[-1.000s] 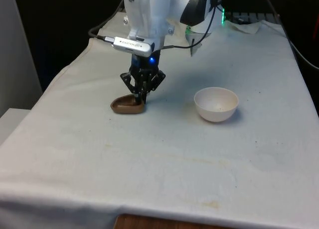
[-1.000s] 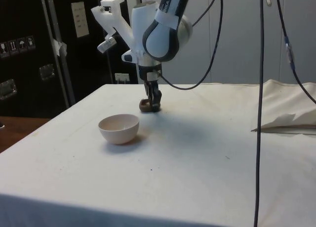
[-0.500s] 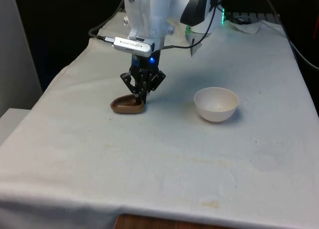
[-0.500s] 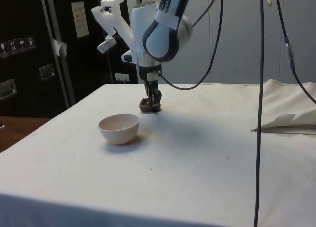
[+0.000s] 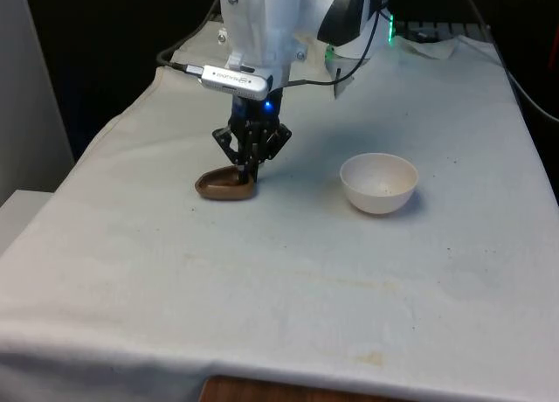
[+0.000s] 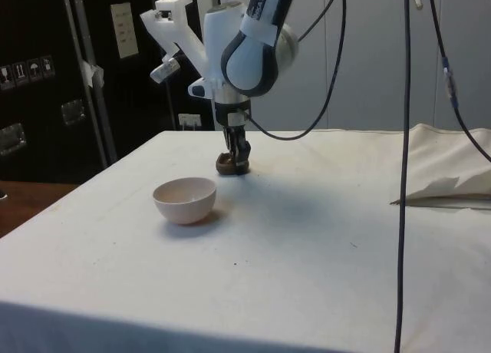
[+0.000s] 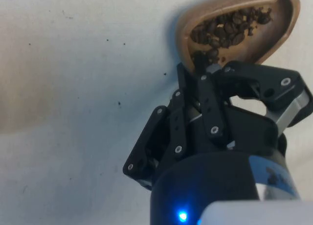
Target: Pour the coffee beans from the cup into the bowl.
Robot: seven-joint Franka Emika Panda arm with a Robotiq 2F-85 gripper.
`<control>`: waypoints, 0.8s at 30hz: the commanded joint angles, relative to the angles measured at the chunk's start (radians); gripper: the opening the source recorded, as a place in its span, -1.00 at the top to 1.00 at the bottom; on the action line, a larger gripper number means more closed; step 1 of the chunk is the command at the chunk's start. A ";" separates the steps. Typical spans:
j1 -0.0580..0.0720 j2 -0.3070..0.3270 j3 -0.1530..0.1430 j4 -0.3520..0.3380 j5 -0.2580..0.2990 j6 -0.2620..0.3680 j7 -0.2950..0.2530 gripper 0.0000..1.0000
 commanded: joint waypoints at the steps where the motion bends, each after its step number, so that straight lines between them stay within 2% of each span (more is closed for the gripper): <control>1: 0.002 0.000 -0.003 0.000 -0.002 0.001 0.002 0.98; 7: 0.003 -0.019 -0.004 -0.003 -0.002 -0.011 0.000 0.98; 8: 0.001 -0.006 -0.001 0.001 0.000 0.000 0.000 0.98; 10: 0.003 -0.035 -0.004 -0.007 -0.003 -0.023 -0.002 0.98; 17: 0.003 -0.076 -0.002 -0.016 -0.002 -0.054 -0.004 0.98; 18: 0.001 -0.067 -0.001 -0.010 0.000 -0.050 -0.004 0.98; 24: 0.005 -0.114 0.002 -0.020 0.002 -0.087 -0.005 0.98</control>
